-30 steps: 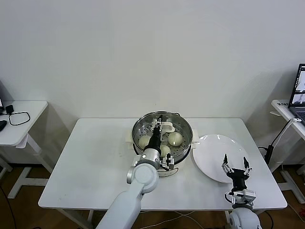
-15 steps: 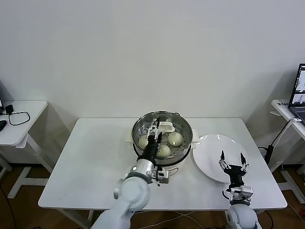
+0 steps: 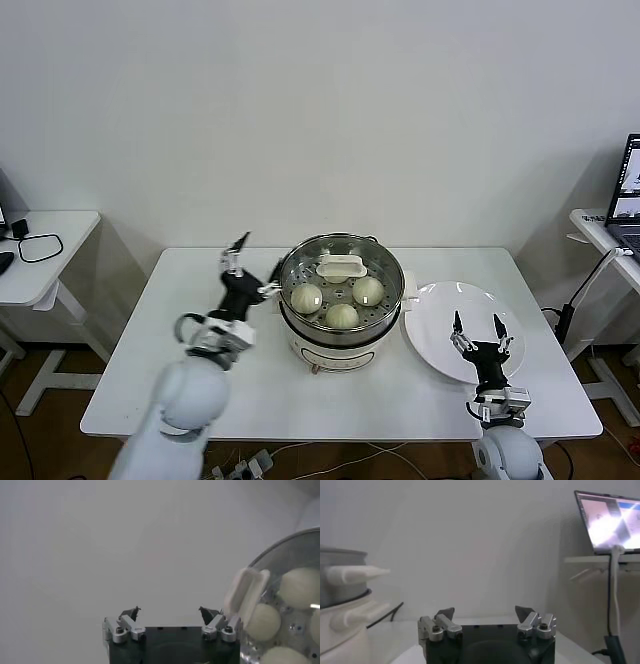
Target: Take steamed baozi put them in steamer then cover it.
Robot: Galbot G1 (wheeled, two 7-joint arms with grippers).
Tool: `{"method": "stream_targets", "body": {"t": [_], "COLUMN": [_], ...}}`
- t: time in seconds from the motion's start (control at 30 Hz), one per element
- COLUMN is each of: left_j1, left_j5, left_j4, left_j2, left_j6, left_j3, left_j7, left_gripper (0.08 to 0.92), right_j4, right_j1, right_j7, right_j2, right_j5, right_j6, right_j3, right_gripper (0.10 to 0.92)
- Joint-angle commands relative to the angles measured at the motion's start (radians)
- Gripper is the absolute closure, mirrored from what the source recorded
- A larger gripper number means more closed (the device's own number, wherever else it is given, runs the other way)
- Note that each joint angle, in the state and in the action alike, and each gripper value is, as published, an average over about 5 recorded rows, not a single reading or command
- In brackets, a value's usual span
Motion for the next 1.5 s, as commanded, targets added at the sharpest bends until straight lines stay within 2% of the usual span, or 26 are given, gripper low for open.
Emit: {"method": "stream_targets", "body": {"t": [0.03,0.3,0.5,1.5], "left_j1": [0.092,0.184,0.221,0.259], "left_j5": [-0.618,-0.635,-0.627,-0.602], "left_j4": [0.192,0.236,0.24,0.25], "left_j2": [0.041,0.02,-0.006,-0.016], "left_j6": [-0.157,-0.31,-0.33,-0.361], "left_j3": [-0.382,-0.397,-0.379,-0.325], "left_j7": [-0.033,0.07,0.128,0.13], "left_gripper": [0.177,0.177,0.177,0.177], "right_j4": [0.036,0.034,0.021,0.058], "right_j1": [-0.006,-0.024,-0.03,-0.081], "right_j7": [-0.048,-0.049,-0.034,-0.033], "right_j2": [-0.003,-0.01,-0.012,0.003], "right_j5": [0.065,0.061,0.048,0.026], "right_j6": [-0.039,-0.03,-0.039,-0.035], "right_j3": [0.003,0.004,0.01,0.059], "right_gripper": [0.203,0.203,0.203,0.203]}}
